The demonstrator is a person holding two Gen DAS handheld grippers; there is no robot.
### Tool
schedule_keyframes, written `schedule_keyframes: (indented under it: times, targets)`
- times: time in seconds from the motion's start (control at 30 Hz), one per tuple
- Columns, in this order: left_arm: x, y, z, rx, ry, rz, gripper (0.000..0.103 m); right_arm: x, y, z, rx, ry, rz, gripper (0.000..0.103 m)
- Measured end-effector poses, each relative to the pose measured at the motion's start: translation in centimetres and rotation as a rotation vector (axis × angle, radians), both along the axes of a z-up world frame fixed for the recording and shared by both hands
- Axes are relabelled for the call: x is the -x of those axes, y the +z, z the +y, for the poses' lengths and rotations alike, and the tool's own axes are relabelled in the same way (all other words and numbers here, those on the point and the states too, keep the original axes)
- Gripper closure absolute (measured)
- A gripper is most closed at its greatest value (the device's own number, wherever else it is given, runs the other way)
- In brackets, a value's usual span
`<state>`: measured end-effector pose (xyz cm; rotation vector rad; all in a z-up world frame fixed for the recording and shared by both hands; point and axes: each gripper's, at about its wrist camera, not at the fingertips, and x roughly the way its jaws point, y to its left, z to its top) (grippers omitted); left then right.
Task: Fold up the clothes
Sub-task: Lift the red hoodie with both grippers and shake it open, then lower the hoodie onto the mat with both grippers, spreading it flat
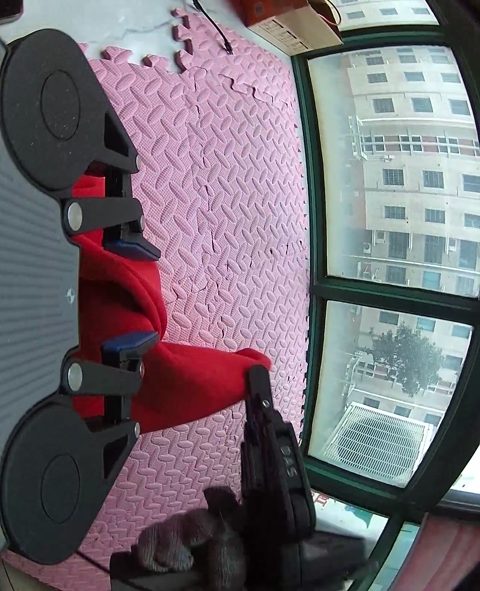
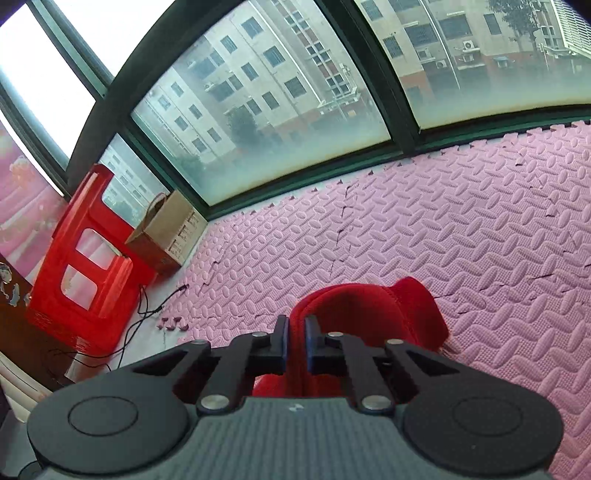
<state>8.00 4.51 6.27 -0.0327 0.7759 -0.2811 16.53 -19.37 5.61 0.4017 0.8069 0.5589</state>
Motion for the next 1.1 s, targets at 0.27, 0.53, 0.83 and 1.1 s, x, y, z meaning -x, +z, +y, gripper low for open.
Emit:
schedule_keyframes:
  times: [0.27,0.53,0.83,1.1]
  targets:
    - [-1.7,-1.7,-0.3,-0.055,-0.018,0.019,0.092,6.1,-0.7,-6.3,0.05,-0.129,-0.001,0.094]
    - [-1.4,-0.1,4.8,0.074,0.147,-0.028,0.094,7.3,-4.5,-8.0,0.288,-0.176,0.028,0.089]
    - [0.1,-2.3,12.7,0.335,0.467,-0.004,0.094,6.6,-1.4,-1.4,0.262,-0.012,-0.132,0.076]
    - [1.7,-4.2,18.4,0.331,0.709,0.031,0.094,6.4,-3.2,2.9,0.267,0.11,-0.087,0.071]
